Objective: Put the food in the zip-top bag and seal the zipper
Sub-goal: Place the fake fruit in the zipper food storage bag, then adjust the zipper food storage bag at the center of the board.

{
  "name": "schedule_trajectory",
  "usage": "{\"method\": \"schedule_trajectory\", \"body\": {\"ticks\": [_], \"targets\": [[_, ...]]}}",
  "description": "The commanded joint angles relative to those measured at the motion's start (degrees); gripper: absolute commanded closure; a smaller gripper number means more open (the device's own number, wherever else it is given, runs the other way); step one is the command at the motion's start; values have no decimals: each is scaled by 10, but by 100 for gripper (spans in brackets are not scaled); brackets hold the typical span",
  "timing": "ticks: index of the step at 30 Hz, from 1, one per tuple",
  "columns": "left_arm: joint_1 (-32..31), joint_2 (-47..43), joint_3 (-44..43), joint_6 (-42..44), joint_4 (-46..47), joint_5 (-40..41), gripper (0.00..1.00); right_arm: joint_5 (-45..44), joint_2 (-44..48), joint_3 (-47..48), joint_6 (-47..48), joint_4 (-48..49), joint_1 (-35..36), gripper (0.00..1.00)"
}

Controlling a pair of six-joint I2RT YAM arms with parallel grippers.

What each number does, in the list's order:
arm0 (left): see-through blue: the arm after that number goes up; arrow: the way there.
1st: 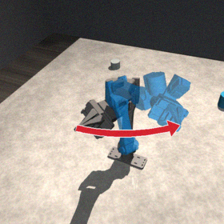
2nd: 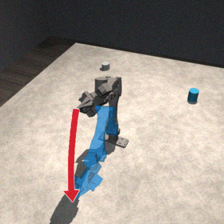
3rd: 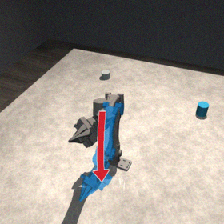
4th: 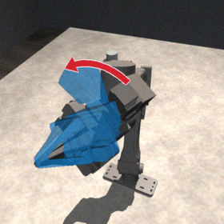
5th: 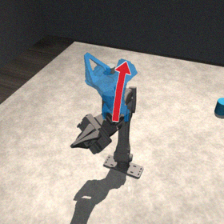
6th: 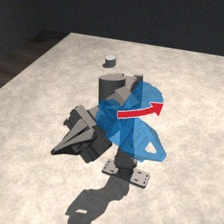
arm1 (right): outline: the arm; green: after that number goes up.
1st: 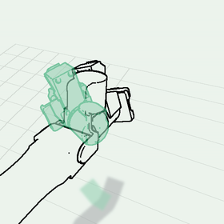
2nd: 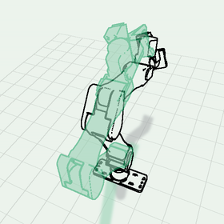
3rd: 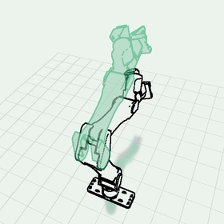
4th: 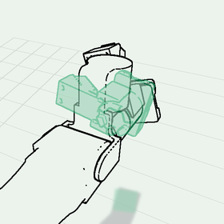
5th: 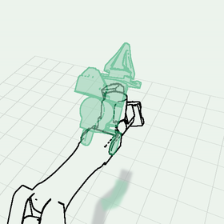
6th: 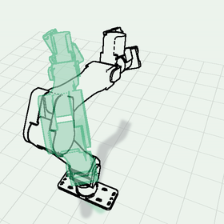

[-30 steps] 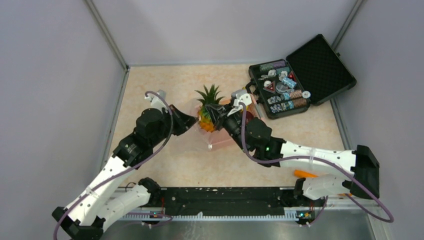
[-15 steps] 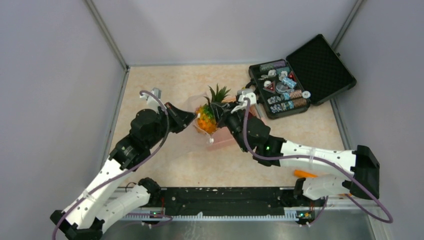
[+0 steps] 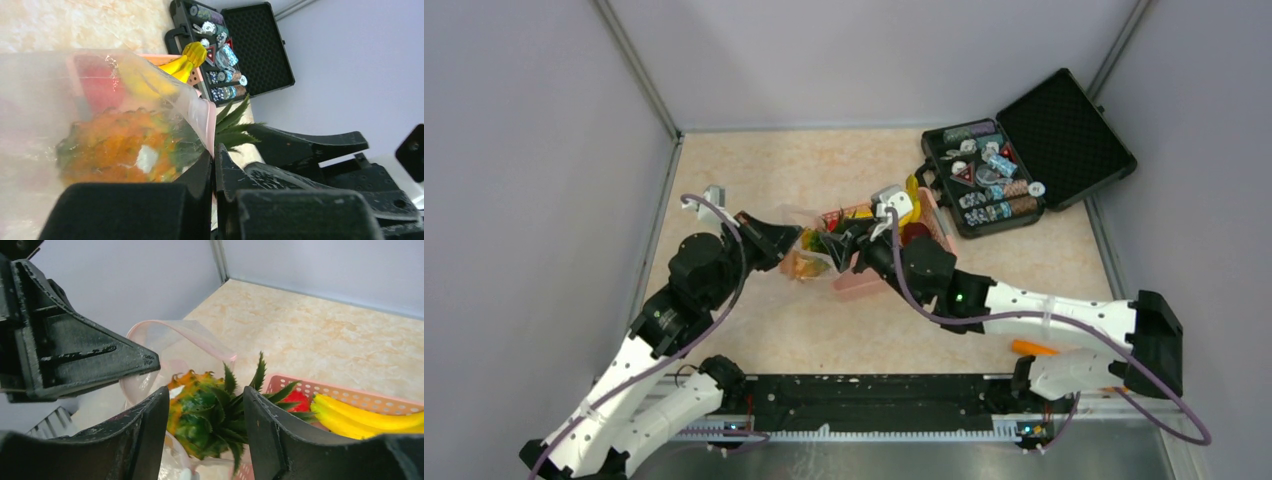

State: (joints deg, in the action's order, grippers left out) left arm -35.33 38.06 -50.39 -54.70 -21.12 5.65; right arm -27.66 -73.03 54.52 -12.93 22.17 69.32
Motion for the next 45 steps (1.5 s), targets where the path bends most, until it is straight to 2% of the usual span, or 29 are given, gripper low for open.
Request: {"method": "schedule_trajectory", "body": {"ticks": [1, 6, 9, 11, 14, 19, 23, 28, 31, 35, 40, 45], "targets": [[0, -13, 0, 9, 13, 30, 100, 37, 64, 44, 11, -47, 5, 43], [0, -17, -4, 13, 5, 35, 100, 25, 130, 12, -45, -73, -12, 43], [0, -23, -2, 12, 6, 36, 100, 13, 161, -28, -119, -99, -47, 44], [0, -25, -2, 14, 5, 37, 100, 35, 174, -57, -180, -129, -78, 44], [0, -27, 0, 15, 5, 38, 100, 111, 179, -94, -289, -182, -138, 44], [-1, -28, 6, 15, 17, 32, 100, 257, 141, -154, -400, -129, -220, 48], [0, -26, 7, 15, 18, 31, 100, 320, 93, -156, -413, -75, -227, 52], [0, -19, 6, 17, 17, 31, 100, 346, 95, -162, -393, -48, -223, 48], [0, -16, 4, 18, 17, 31, 100, 351, 112, -163, -366, -62, -220, 46], [0, -19, 5, 15, 18, 33, 100, 377, 91, -139, -342, -109, -220, 47], [0, -20, 6, 14, 16, 35, 100, 405, 65, -149, -358, -59, -213, 49], [0, -16, 9, 12, 16, 31, 100, 385, 49, -127, -339, -75, -184, 49]]}}
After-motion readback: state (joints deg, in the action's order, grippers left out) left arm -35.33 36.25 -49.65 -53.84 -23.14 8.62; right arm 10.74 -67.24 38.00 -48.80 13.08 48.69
